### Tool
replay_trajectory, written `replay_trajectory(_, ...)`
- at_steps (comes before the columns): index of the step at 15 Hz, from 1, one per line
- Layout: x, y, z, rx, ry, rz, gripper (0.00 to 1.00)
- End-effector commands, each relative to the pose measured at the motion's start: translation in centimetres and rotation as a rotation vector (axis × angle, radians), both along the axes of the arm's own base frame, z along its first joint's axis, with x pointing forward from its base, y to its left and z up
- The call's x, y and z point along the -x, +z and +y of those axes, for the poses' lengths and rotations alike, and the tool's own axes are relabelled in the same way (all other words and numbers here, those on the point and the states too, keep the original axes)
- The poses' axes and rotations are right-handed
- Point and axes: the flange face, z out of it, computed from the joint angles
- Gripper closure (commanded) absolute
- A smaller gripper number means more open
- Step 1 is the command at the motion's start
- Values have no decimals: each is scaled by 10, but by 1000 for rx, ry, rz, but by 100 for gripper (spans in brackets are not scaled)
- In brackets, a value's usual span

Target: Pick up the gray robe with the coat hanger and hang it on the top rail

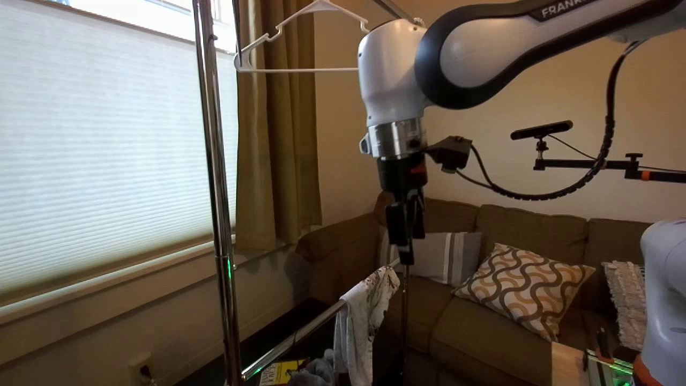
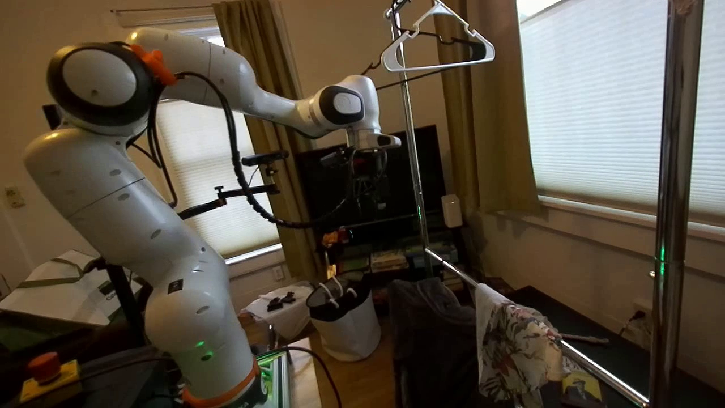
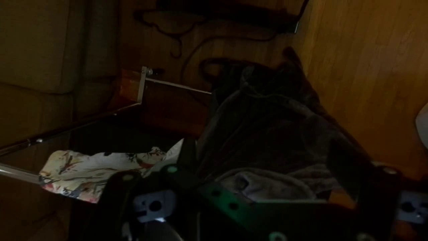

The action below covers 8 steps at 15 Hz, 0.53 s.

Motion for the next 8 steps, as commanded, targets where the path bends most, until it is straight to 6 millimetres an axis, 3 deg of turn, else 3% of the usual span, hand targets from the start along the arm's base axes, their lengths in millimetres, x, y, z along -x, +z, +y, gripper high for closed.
replay_trajectory(1, -2, -7, 15, 10, 10, 15, 0)
replay_trajectory(5, -8, -3, 4, -1, -7, 10, 0)
replay_trajectory(6, -15, -9, 1, -43, -153, 33, 0)
replay_trajectory(8, -21, -26, 21, -77, -247, 4, 0)
